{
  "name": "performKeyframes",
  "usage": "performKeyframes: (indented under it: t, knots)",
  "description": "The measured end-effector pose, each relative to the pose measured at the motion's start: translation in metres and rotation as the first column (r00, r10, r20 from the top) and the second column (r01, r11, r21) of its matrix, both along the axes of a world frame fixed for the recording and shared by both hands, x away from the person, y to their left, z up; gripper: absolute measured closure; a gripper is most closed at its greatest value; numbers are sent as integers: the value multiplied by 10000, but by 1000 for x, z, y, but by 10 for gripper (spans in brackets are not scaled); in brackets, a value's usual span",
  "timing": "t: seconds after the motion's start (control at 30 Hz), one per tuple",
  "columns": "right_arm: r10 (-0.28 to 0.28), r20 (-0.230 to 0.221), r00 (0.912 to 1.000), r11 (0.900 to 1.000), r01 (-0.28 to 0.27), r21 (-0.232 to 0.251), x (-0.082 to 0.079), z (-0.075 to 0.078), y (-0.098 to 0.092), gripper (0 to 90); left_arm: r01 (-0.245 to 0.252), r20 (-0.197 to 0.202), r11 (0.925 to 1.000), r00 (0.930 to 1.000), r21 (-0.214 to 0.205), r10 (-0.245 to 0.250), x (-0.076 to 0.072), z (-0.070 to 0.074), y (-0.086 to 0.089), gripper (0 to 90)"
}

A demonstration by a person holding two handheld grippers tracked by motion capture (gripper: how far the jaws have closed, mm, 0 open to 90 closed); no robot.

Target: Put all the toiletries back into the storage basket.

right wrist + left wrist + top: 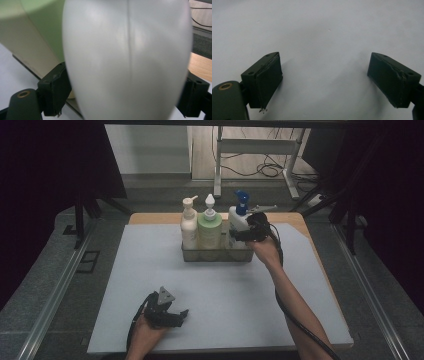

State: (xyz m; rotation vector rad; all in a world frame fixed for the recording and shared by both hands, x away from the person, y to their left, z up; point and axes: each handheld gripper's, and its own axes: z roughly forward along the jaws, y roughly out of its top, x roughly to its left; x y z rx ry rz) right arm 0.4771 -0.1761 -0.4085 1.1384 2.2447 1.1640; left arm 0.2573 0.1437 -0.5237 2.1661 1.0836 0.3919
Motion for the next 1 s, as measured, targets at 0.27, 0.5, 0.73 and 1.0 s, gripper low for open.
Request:
performKeyframes:
  t: [0.27, 0.5, 0.73, 1.0]
  knots:
    - [452, -278, 9986, 9979, -464, -444, -12, -4, -10, 161, 5, 2, 10000, 10000, 5, -5, 0, 0, 0, 121]
    - [773, -614, 9951, 9960, -798, -401, -23, -11, -21, 310, -7, -6, 10000, 10000, -9, 7, 0, 0, 0, 121]
    - [790, -603, 9950, 9968, -797, -103, -29, -13, -35, 404, -7, -6, 10000, 10000, -3, 7, 0, 0, 0, 121]
    - [539, -810, 9953, 9981, -562, -270, -28, -14, -51, 556, -7, -8, 10000, 10000, -1, 7, 0, 0, 0, 121]
